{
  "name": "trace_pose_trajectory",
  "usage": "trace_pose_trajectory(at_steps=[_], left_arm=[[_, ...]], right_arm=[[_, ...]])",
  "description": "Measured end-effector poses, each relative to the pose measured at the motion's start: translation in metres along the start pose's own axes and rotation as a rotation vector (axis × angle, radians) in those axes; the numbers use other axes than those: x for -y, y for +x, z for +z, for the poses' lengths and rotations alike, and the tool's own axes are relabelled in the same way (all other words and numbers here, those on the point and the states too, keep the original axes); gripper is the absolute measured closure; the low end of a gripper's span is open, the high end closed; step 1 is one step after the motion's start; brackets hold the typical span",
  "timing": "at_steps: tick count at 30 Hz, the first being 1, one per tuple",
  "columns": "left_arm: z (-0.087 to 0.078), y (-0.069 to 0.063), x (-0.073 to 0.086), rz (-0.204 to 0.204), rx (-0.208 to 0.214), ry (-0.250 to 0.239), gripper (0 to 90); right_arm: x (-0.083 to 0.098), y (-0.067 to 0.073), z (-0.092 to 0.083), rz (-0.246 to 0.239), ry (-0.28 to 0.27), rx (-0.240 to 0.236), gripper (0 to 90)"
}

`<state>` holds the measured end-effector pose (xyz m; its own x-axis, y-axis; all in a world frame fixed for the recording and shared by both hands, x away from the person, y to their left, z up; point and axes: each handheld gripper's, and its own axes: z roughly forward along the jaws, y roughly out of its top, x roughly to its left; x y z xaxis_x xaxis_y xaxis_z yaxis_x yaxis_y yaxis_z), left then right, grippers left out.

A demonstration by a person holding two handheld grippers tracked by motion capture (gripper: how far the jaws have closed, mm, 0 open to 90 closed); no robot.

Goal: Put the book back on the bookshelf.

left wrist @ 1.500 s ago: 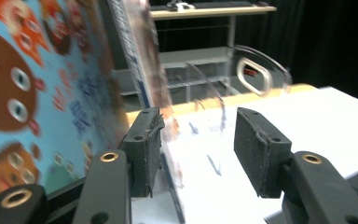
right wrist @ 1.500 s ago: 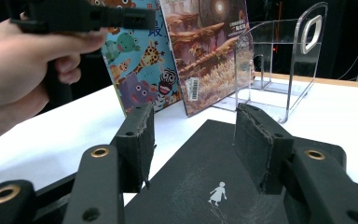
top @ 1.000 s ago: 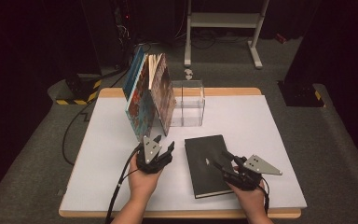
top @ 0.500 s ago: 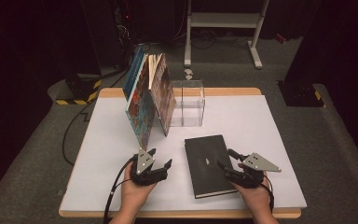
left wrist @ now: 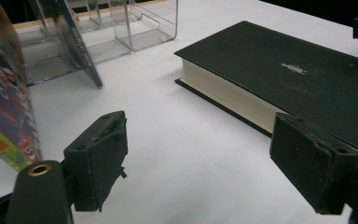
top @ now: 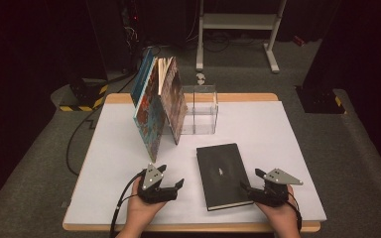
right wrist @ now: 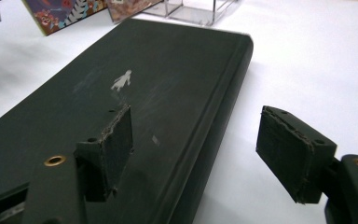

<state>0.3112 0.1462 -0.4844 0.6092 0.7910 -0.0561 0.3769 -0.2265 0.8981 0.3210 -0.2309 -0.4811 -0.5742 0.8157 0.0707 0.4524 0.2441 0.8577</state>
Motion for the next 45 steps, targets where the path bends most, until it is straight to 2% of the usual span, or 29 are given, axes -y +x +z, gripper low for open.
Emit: trace_pose_trajectory(at_steps=[5, 12, 19, 23, 35, 45], left_arm=[[-0.001, -0.002, 0.005, -0.013, 0.024, -0.006, 19.7], [-0.003, -0.002, 0.007, -0.021, 0.005, -0.022, 20.9], [-0.005, -0.001, 0.007, -0.018, -0.004, -0.034, 21.9], [-0.005, -0.001, 0.007, -0.028, 0.001, -0.034, 22.2], [-0.004, -0.001, 0.008, -0.03, 0.007, -0.029, 23.3], [-0.003, -0.001, 0.008, -0.041, 0.015, -0.024, 23.6]], right_arm=[[0.008, 0.003, -0.004, 0.037, -0.002, -0.03, 25.0], [0.014, 0.009, 0.002, 0.062, 0.046, -0.102, 26.2], [0.016, 0.006, 0.004, 0.099, 0.053, -0.135, 22.8], [0.015, 0.006, 0.005, 0.116, 0.063, -0.138, 22.9], [0.013, 0.009, 0.005, 0.115, 0.083, -0.124, 23.2], [0.01, 0.02, 0.01, 0.093, 0.092, -0.139, 23.3]])
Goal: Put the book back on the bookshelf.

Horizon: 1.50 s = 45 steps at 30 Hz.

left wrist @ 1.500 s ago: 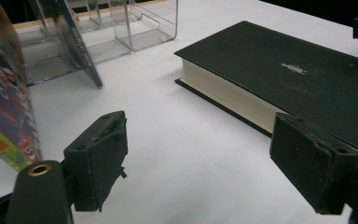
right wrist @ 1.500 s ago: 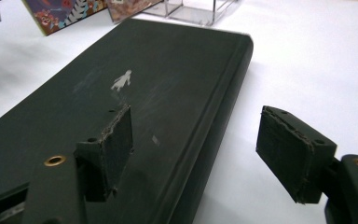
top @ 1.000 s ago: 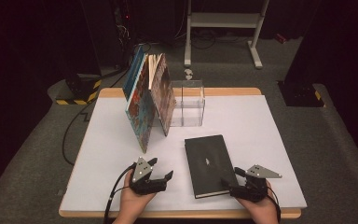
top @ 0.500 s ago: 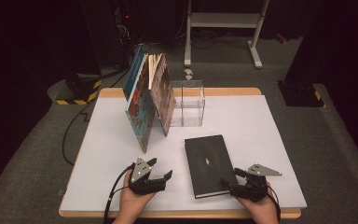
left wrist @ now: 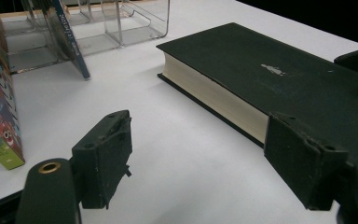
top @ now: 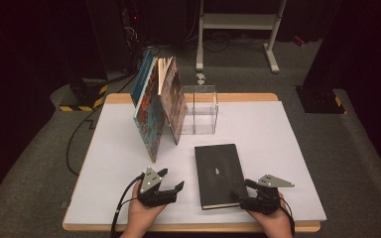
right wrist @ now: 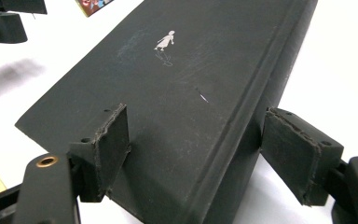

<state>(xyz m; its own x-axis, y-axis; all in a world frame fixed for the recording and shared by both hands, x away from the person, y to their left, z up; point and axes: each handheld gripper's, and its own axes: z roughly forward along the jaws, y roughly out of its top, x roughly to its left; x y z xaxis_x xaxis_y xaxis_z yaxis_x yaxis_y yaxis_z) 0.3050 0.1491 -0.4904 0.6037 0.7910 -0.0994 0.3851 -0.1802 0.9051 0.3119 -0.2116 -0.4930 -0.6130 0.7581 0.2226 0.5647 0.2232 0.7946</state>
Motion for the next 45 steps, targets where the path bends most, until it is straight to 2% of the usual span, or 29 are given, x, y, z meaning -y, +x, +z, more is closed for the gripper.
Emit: trace_pose_trajectory(at_steps=[12, 16, 19, 21, 22, 23, 32, 42, 45], left_arm=[[-0.001, -0.001, 0.0, -0.003, 0.01, -0.001, 24.1], [-0.002, 0.0, 0.0, -0.006, 0.01, -0.004, 24.2], [-0.003, 0.001, 0.0, -0.014, 0.01, -0.005, 24.5], [-0.003, 0.001, 0.0, -0.014, 0.01, -0.004, 24.5], [-0.002, 0.001, 0.0, -0.013, 0.011, -0.003, 24.5], [-0.003, 0.001, -0.001, -0.014, 0.012, -0.003, 24.5], [-0.002, 0.0, -0.001, -0.013, 0.018, -0.006, 24.8], [-0.004, 0.0, -0.001, -0.018, 0.021, -0.006, 25.0], [-0.003, 0.001, -0.002, -0.028, 0.034, -0.006, 25.2]], right_arm=[[-0.006, 0.023, 0.018, -0.059, 0.019, -0.063, 22.6], [-0.005, 0.026, 0.018, -0.077, 0.014, -0.06, 20.9], [0.001, 0.026, 0.013, -0.093, 0.016, -0.091, 20.9], [0.002, 0.028, 0.012, -0.103, 0.025, -0.088, 21.0], [0.006, 0.031, 0.012, -0.144, 0.044, -0.068, 20.3], [0.007, 0.031, 0.012, -0.155, 0.045, -0.063, 20.4], [0.005, 0.03, 0.014, -0.181, 0.044, -0.071, 19.6], [0.001, 0.028, 0.014, -0.196, 0.03, -0.052, 24.3], [0.001, 0.027, 0.012, -0.194, 0.013, -0.063, 26.6]])
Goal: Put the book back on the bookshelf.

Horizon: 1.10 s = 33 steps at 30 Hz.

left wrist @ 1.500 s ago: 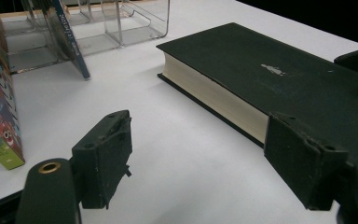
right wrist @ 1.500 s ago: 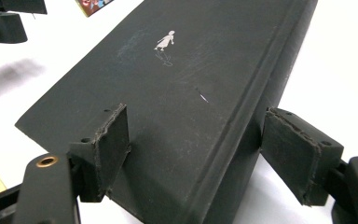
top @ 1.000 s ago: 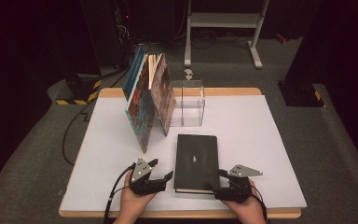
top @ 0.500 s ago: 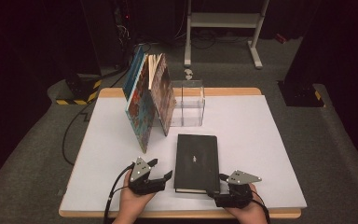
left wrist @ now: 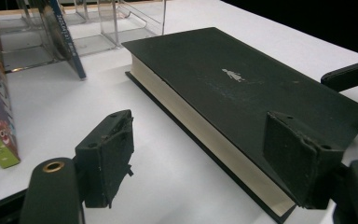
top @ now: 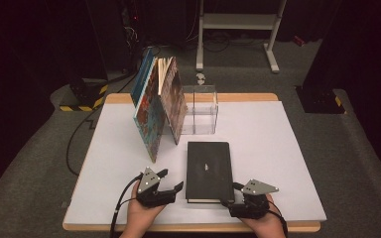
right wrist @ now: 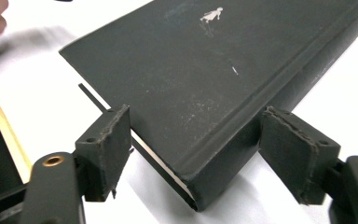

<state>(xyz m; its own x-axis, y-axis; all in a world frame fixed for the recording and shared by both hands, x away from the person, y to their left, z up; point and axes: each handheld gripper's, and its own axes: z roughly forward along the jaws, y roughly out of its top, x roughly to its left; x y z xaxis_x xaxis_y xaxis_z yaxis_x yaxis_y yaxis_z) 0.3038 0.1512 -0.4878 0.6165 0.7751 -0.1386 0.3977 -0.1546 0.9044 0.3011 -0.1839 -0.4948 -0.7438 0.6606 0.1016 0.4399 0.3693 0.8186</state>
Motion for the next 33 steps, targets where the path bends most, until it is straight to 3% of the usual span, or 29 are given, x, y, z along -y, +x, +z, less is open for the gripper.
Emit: trace_pose_trajectory(at_steps=[5, 9, 16, 21, 27, 33], left_arm=[[0.003, 0.0, -0.002, -0.016, 0.02, 0.002, 25.5], [0.011, 0.0, -0.006, -0.024, 0.04, 0.008, 26.2], [0.046, 0.002, -0.018, -0.044, 0.078, 0.056, 26.9], [0.069, 0.008, -0.024, -0.075, 0.07, 0.073, 26.8], [0.082, 0.013, -0.026, -0.108, 0.062, 0.088, 24.7], [0.09, 0.011, -0.026, -0.112, 0.08, 0.115, 20.3]], right_arm=[[-0.001, -0.002, -0.005, 0.016, -0.029, -0.009, 26.7], [-0.003, -0.005, -0.007, 0.026, -0.042, 0.012, 26.0], [-0.016, -0.023, -0.005, 0.055, -0.019, 0.026, 27.7], [-0.03, -0.031, 0.004, 0.074, -0.032, 0.033, 27.3], [-0.03, -0.028, 0.012, 0.089, -0.087, 0.029, 27.4], [-0.027, -0.024, 0.015, 0.077, -0.078, 0.022, 27.0]])
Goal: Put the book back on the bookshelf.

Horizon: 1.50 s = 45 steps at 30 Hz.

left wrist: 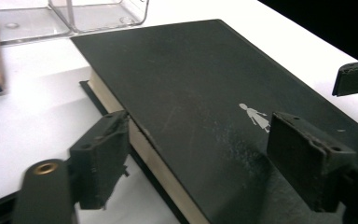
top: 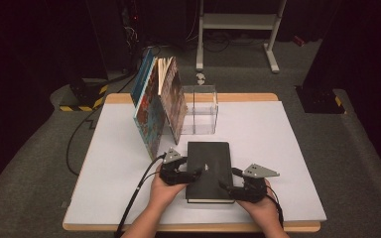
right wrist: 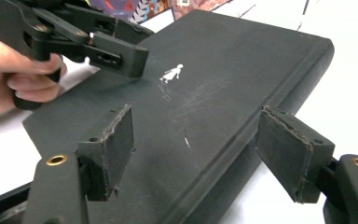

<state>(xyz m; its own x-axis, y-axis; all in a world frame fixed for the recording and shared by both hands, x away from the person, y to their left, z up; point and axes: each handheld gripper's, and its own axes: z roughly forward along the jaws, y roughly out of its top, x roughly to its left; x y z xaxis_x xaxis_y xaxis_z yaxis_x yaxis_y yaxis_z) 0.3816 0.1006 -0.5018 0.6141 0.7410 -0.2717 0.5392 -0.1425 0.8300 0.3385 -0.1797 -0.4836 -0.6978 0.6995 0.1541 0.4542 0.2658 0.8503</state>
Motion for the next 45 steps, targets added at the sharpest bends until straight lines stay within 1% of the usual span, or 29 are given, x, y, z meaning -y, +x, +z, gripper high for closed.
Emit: trace_pose_trajectory(at_steps=[2, 4, 6, 8, 9, 10, 11, 12, 15, 19, 21, 23, 25, 27, 29, 30, 31, 32, 34, 36, 37, 40, 44, 45], left_arm=[[0.002, 0.002, 0.0, -0.014, 0.008, 0.008, 19.5], [0.003, 0.002, 0.001, -0.025, 0.017, 0.01, 18.8], [0.003, -0.001, -0.001, -0.005, 0.002, 0.006, 20.7], [0.001, -0.004, -0.004, 0.005, -0.002, -0.006, 20.0], [0.0, -0.006, -0.005, 0.017, -0.007, -0.009, 20.1], [0.0, -0.006, -0.005, 0.017, -0.007, -0.009, 20.2], [-0.003, -0.009, -0.009, 0.037, -0.012, -0.015, 20.3], [-0.004, -0.01, -0.011, 0.045, -0.015, -0.017, 20.3], [-0.006, -0.012, -0.014, 0.051, -0.014, -0.028, 21.8], [-0.006, -0.009, -0.017, 0.034, 0.009, -0.032, 24.7], [-0.005, -0.006, -0.018, 0.013, 0.03, -0.035, 25.9], [-0.005, -0.003, -0.019, 0.002, 0.047, -0.037, 28.9], [-0.004, 0.0, -0.02, -0.001, 0.059, -0.034, 31.4], [-0.003, 0.0, -0.021, 0.01, 0.066, -0.025, 30.9], [-0.002, 0.0, -0.021, 0.008, 0.073, -0.026, 29.7], [-0.002, 0.001, -0.023, -0.005, 0.084, -0.03, 30.1], [-0.002, 0.001, -0.023, -0.005, 0.084, -0.03, 30.6], [-0.002, 0.0, -0.024, -0.021, 0.092, -0.042, 30.8], [-0.002, -0.001, -0.025, -0.041, 0.107, -0.051, 32.0], [-0.001, -0.001, -0.026, -0.04, 0.11, -0.045, 33.2], [0.0, -0.002, -0.026, -0.043, 0.115, -0.035, 33.3], [0.001, -0.001, -0.026, -0.037, 0.11, -0.027, 33.6], [0.001, -0.001, -0.025, -0.007, 0.079, 0.005, 36.6], [0.001, 0.0, -0.025, -0.005, 0.078, 0.012, 38.1]], right_arm=[[0.0, 0.0, 0.001, -0.003, 0.0, -0.003, 26.7], [0.001, 0.0, 0.002, 0.005, 0.007, -0.008, 26.5], [0.002, 0.001, 0.003, 0.004, 0.015, -0.007, 26.3], [0.004, 0.001, 0.004, 0.007, 0.021, 0.001, 25.7], [0.004, 0.001, 0.004, 0.005, 0.024, 0.002, 25.7], [0.004, 0.001, 0.004, 0.005, 0.024, 0.002, 25.7], [0.005, 0.0, 0.004, 0.01, 0.026, 0.004, 25.5], [0.005, 0.0, 0.004, 0.012, 0.03, 0.005, 25.4], [0.006, 0.0, 0.003, 0.022, 0.021, 0.0, 25.3], [0.007, -0.001, 0.001, 0.026, 0.016, -0.004, 25.2], [0.008, -0.002, 0.0, 0.027, 0.015, -0.004, 25.3], [0.008, -0.002, 0.0, 0.033, 0.015, -0.009, 25.3], [0.009, -0.003, 0.0, 0.034, 0.014, -0.011, 25.3], [0.009, -0.003, 0.0, 0.034, 0.015, -0.011, 25.3], [0.009, -0.003, 0.0, 0.036, 0.016, -0.011, 25.3], [0.009, -0.003, 0.0, 0.04, 0.014, -0.015, 25.3], [0.009, -0.003, 0.0, 0.04, 0.014, -0.015, 25.3], [0.008, -0.003, 0.0, 0.039, 0.012, -0.015, 25.4], [0.008, -0.003, -0.001, 0.041, 0.009, -0.015, 25.4], [0.008, -0.003, -0.001, 0.041, 0.008, -0.015, 25.4], [0.008, -0.003, -0.001, 0.042, 0.007, -0.015, 25.5], [0.008, -0.002, -0.001, 0.04, 0.007, -0.014, 25.7], [0.008, -0.002, 0.0, 0.038, 0.014, -0.013, 25.8], [0.009, -0.002, 0.0, 0.036, 0.015, -0.012, 25.8]])
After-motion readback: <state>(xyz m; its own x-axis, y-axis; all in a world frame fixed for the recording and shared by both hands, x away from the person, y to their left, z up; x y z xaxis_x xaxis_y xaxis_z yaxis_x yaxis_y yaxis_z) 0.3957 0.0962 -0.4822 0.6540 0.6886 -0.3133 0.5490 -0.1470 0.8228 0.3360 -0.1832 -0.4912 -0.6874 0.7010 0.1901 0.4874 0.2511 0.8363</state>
